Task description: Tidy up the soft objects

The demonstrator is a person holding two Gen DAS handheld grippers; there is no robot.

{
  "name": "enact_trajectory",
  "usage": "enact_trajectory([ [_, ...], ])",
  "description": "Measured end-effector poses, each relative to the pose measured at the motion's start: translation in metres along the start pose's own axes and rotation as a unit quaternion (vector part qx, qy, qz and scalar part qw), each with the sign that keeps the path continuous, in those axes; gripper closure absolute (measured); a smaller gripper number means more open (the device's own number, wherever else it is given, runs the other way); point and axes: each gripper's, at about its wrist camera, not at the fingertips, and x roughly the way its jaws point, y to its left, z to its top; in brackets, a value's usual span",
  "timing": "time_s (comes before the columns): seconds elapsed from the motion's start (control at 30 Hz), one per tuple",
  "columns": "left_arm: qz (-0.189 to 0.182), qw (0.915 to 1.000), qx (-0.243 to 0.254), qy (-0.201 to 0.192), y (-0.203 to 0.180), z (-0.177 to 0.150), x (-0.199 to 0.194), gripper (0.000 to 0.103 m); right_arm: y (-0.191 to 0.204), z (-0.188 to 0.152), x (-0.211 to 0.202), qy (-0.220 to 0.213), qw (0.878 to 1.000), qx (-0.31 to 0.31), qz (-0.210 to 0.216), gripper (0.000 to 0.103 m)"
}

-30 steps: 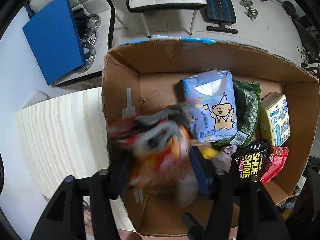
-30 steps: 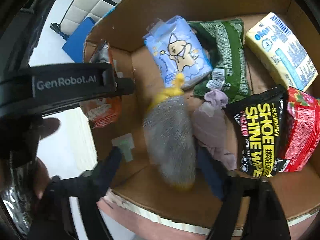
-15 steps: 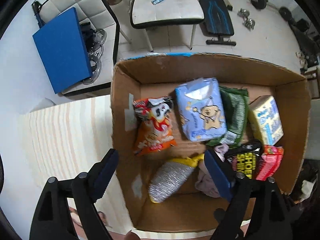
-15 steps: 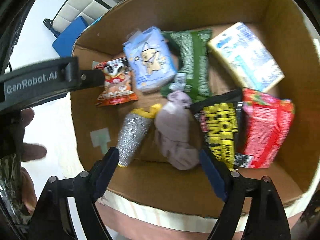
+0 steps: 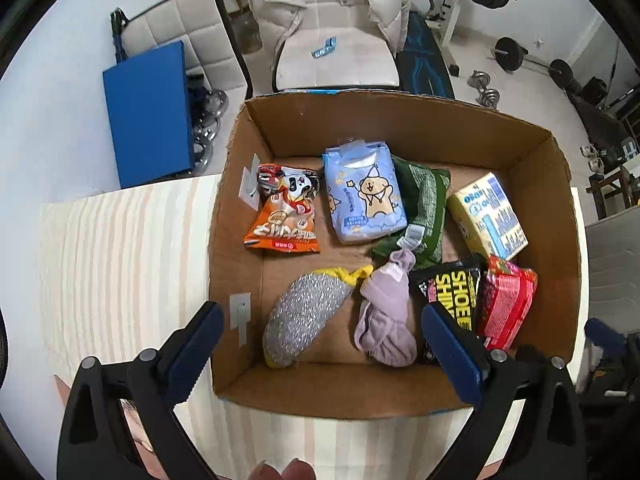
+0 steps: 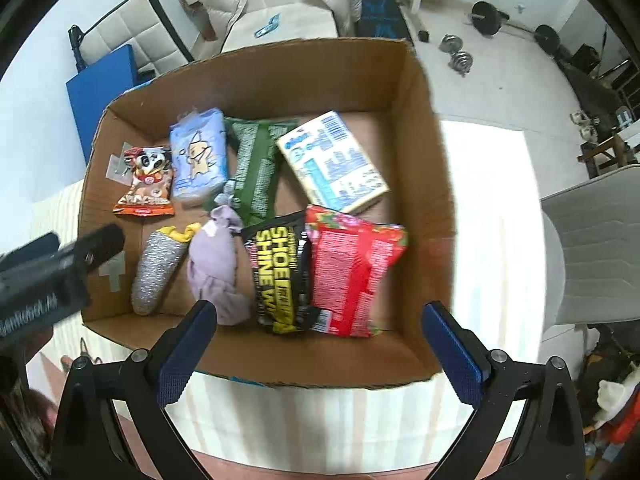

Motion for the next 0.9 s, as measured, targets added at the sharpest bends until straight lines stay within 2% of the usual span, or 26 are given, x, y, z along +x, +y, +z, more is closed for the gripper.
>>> enact_trajectory([
  [0.13,0.005,0.9999,0.002,-0.010,-0.003,-0.012,-0.008,0.002,-0.007,-0.005,-0.009,-0.005,1.000,0.000,-0.011,0.000],
  [0.27,-0.007,0.9997,-0.002,-0.021,-0.003,-0.020,-0.022,0.002,-0.007,-0.009,-0.018,-0.015,1.000,-0.003,-0.018,0.000],
  [0.43,-0.013,0.9986,-0.008,-0.051,-0.002,-0.036,-0.057,0.002,-0.008,-0.021,-0.043,-0.038,0.999,-0.009,-0.019,0.000],
  [0.63,-0.018,0.9948,-0.022,-0.098,-0.001,-0.069,-0.114,0.002,-0.013,-0.052,-0.093,-0.076,0.997,-0.015,-0.007,0.000],
  [0.9,-0.017,0.9900,-0.024,-0.138,-0.001,-0.115,-0.183,0.002,-0.023,-0.107,-0.174,-0.130,0.991,-0.030,0.006,0.000],
])
